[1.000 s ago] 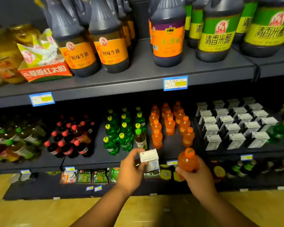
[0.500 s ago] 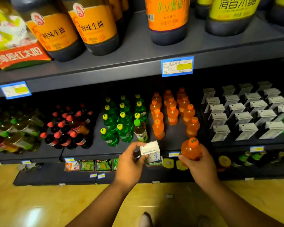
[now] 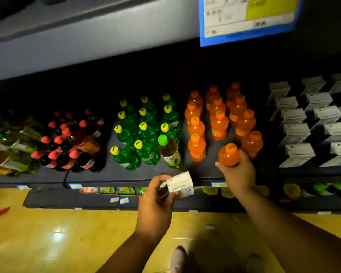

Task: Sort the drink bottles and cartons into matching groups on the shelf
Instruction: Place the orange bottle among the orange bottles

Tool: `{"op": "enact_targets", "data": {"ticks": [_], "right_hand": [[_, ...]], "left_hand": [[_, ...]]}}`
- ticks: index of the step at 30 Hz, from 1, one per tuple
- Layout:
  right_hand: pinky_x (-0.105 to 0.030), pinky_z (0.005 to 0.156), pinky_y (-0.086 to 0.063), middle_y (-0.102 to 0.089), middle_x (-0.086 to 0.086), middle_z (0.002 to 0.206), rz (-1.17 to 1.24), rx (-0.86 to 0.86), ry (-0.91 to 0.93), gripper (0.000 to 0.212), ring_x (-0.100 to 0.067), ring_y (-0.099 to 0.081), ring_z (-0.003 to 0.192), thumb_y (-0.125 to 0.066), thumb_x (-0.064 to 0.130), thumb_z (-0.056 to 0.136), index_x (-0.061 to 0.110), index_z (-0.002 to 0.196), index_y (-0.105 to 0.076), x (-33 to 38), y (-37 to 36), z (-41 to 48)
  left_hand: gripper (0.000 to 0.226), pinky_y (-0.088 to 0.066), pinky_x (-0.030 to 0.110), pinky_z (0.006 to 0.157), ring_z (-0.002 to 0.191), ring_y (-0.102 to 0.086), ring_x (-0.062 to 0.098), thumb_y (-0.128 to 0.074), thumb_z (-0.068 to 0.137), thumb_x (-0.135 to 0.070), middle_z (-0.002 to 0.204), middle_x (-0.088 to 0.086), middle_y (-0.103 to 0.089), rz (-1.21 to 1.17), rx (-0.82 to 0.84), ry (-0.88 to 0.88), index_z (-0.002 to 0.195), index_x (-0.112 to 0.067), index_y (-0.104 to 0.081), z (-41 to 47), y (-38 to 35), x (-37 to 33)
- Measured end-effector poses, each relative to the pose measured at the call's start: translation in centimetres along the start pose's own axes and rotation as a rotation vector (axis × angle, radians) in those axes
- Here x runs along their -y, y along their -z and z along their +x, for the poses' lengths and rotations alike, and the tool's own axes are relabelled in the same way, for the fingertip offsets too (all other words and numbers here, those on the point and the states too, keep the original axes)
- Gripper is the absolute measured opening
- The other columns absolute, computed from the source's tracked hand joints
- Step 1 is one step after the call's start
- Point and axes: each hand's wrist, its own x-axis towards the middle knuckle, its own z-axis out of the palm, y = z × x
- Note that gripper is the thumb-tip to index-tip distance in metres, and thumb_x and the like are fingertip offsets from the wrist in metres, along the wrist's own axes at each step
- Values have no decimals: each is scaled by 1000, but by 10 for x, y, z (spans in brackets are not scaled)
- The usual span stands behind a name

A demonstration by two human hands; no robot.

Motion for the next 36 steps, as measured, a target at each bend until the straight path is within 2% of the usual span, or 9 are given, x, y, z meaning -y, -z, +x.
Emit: {"op": "enact_targets", "data": {"ticks": [3, 10, 14, 21, 24, 27, 31, 34, 36], "right_hand": [[-32, 83, -46, -70, -1, 105, -2, 32, 44, 50, -27, -64, 99, -88, 21, 69, 21, 112, -63, -3, -16, 23], [-46, 94, -52, -68, 0, 117, -5, 29, 83, 63, -28, -64, 108, -86, 25, 71, 29, 126, -55, -12, -39, 47], [-43, 91, -52, -68, -4, 120, -33, 26, 36, 66, -31, -63, 110, -88, 23, 70, 26, 127, -54, -20, -42, 45], [-39, 102, -43, -59, -14, 136, -184, 137, -115, 76, -33, -58, 124, -86, 12, 73, 9, 140, -50, -54, -14, -37], [-47, 103, -47, -62, -12, 131, -193, 131, -116, 76, -35, -59, 121, -88, 8, 67, 14, 136, -57, -55, 9, -77], [-39, 102, -46, -60, 2, 123, -123, 137, -69, 75, -29, -58, 121, -89, 4, 64, 27, 128, -58, -29, 41, -100], [-34, 105, -44, -57, 15, 129, -57, 263, -12, 81, -12, -55, 121, -90, 28, 61, 53, 124, -46, 15, 79, -113], [-28, 106, -41, -52, 21, 134, -27, 284, 81, 98, -2, -49, 123, -92, 35, 57, 47, 139, -40, 40, 104, -113], [-20, 100, -42, -52, 23, 132, 22, 289, 112, 103, 3, -51, 119, -91, 28, 60, 39, 146, -35, 60, 127, -112]], "left_hand": [[38, -57, 22, 86, 104, -71, 5, -63, 89, 13, 106, -17, -74, 21, 9, 0, 109, -20, -60, 10, -4, 8], [37, -58, 39, 91, 107, -71, 14, -64, 87, 15, 108, -11, -70, 15, 8, -7, 99, -19, -55, 28, -13, 21], [35, -55, 42, 93, 107, -70, 19, -62, 87, 18, 107, -7, -70, -24, 32, -16, 97, -15, -53, 35, -14, 22], [37, -55, 41, 93, 107, -69, 22, -62, 86, 17, 106, -4, -69, -20, 69, -13, 90, -18, -49, 34, -10, 11], [40, -55, 45, 90, 106, -68, 21, -65, 86, 13, 102, -4, -69, 11, 67, -11, 88, -24, -48, 27, -7, -3], [40, -53, 37, 87, 100, -68, 14, -71, 84, 7, 97, -7, -69, 48, 54, -26, 87, -26, -48, 19, -7, -23], [38, -42, 18, 73, 75, -55, 0, -71, 83, 10, 81, -18, -60, 37, 74, -66, 85, -19, -46, 3, -25, -65], [35, -40, 7, 68, 71, -56, -7, -69, 82, 12, 77, -23, -61, 31, 99, -86, 86, -15, -46, -15, -54, -99], [38, -48, 14, 70, 79, -63, -6, -70, 81, 11, 83, -16, -66, 30, 109, -102, 87, -19, -47, -29, -76, -119]]}}
